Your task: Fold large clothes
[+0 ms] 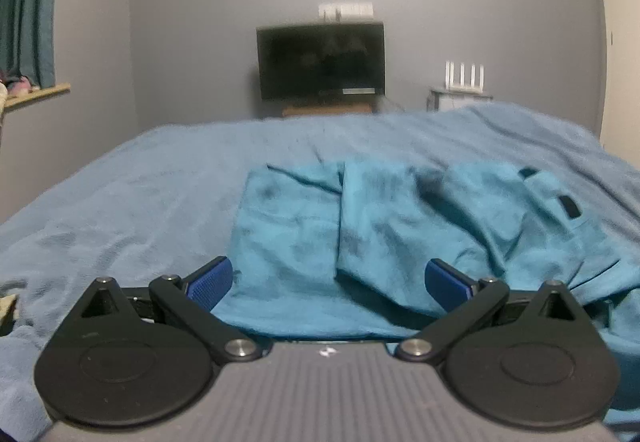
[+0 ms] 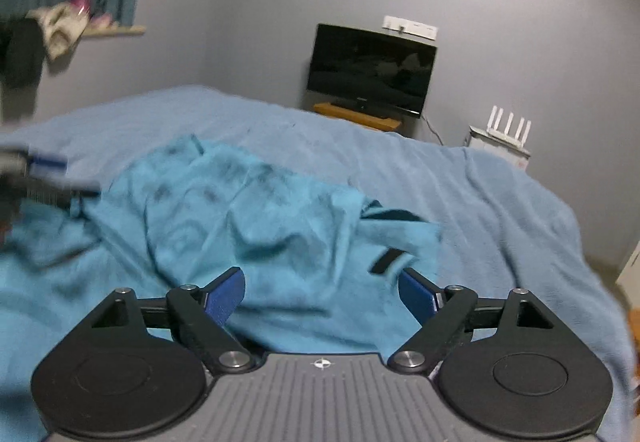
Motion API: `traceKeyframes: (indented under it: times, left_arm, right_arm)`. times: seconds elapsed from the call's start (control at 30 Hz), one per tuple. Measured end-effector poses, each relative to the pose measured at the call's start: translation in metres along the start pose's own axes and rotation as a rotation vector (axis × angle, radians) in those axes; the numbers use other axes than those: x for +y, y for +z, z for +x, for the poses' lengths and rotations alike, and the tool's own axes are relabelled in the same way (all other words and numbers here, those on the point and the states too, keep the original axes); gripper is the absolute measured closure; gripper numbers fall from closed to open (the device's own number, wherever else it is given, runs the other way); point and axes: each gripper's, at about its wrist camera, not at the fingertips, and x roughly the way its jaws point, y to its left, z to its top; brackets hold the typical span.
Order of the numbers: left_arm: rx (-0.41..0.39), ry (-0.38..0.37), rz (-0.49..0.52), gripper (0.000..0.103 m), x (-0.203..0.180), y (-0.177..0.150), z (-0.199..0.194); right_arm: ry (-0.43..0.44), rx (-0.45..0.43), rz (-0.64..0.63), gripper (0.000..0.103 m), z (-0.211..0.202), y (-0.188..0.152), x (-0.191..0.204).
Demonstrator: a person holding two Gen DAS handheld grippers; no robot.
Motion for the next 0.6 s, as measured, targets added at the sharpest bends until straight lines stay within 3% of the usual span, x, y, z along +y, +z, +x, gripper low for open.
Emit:
traceKeyframes:
  times: [0.2,0.3,0.43,0.6]
  left_arm:
    - [-0.049,0.086,0.087,0.0,-0.009,0.008,-0.054]
    - [-0.043,0.065,0.071,0.0,-0.003,0.022,-0.086]
    - [0.028,0.01,0.043,0.0,0.02,0.041,-0.125]
    - [0.132,-0.019,0.111,0.0,0.055,0.038,-0.168]
  right_arm:
    - [0.04,0.019,0.012,0.017,-0.058,-0.018,-0.015]
    - [0.083,0.011,0.014,0.017,-0.083,-0.021,-0.02]
    - [0.153,0.027,-0.044,0.018,-0.111,-0.031,-0.02]
    - [0.269,0.067,-0.134,0.019,-0.152,-0.053,-0.018]
